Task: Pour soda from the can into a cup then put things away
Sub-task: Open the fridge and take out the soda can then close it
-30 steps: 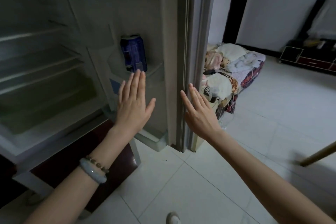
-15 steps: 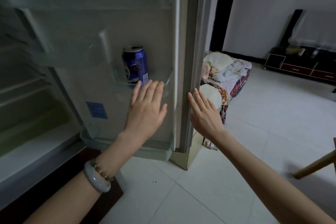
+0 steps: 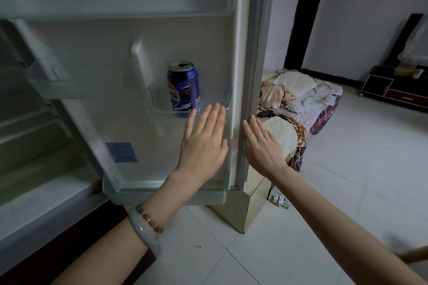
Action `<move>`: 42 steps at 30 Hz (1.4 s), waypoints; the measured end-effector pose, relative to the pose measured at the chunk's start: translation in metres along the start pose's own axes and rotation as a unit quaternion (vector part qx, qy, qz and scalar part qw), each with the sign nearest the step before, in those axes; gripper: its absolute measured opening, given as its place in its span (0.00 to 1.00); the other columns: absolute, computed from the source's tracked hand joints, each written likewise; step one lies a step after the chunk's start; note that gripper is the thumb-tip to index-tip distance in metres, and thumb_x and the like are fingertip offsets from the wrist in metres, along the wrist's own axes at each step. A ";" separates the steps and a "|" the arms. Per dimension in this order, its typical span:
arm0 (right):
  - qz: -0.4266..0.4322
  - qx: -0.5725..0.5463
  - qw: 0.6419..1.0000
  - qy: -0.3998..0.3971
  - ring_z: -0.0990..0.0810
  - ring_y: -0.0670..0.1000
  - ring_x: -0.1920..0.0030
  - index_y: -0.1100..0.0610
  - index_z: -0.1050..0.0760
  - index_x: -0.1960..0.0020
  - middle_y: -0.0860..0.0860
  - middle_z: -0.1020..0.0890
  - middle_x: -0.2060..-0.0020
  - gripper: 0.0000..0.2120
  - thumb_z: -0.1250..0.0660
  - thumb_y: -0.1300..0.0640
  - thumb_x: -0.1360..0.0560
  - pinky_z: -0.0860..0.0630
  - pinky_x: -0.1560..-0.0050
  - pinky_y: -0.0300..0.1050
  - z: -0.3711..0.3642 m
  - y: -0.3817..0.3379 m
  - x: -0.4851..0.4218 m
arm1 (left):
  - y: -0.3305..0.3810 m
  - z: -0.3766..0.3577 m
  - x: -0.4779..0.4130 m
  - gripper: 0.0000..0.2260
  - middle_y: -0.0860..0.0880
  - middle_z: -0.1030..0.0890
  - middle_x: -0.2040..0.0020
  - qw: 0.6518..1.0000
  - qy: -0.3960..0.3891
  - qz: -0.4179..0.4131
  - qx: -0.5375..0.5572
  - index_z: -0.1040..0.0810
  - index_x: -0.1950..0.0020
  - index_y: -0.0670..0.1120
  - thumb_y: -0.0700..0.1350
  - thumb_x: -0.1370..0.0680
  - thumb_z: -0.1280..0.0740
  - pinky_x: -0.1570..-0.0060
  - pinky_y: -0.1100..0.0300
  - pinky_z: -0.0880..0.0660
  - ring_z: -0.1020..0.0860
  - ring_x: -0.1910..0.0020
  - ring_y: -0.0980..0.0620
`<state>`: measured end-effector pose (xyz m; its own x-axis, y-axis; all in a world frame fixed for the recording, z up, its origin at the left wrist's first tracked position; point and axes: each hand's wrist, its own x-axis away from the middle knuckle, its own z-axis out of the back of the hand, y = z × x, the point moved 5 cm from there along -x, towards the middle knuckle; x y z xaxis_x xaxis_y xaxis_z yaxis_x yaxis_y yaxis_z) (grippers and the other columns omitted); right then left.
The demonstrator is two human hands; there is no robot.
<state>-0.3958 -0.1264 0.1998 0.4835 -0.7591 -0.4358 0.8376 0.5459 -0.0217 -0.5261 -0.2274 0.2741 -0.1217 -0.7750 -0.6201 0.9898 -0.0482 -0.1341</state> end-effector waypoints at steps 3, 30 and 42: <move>0.011 -0.002 1.000 0.001 0.38 0.60 0.28 0.65 0.40 0.27 0.64 0.38 0.28 0.29 0.36 0.60 0.25 0.33 0.33 0.57 -0.010 0.008 -0.016 | 0.001 -0.012 -0.012 0.31 0.43 0.36 0.26 1.000 -0.009 0.008 -0.015 0.41 0.25 0.40 0.50 0.24 0.35 0.27 0.44 0.46 0.39 0.27 0.46; 0.163 -0.047 0.985 0.041 0.19 0.59 0.57 0.60 0.23 0.46 0.56 0.19 0.57 0.12 0.39 0.59 0.27 0.22 0.63 0.51 0.035 0.031 -0.087 | -0.005 -0.036 -0.051 0.27 0.46 0.37 0.25 0.999 -0.036 0.018 -0.001 0.42 0.25 0.43 0.53 0.22 0.45 0.27 0.50 0.49 0.42 0.26 0.51; 0.189 -0.272 0.943 0.039 0.32 0.56 0.32 0.60 0.43 0.26 0.57 0.32 0.30 0.29 0.39 0.56 0.23 0.33 0.35 0.48 0.130 -0.042 -0.137 | -0.090 0.009 -0.082 0.38 0.43 0.38 0.26 0.917 0.063 0.320 0.232 0.45 0.25 0.41 0.50 0.27 0.29 0.32 0.60 0.42 0.39 0.27 0.47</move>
<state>-0.4644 -0.0910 0.3776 0.6833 -0.4578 -0.5688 0.3444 0.8890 -0.3018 -0.6049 -0.1656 0.3438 0.5157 -0.6601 -0.5461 0.7832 0.1048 0.6129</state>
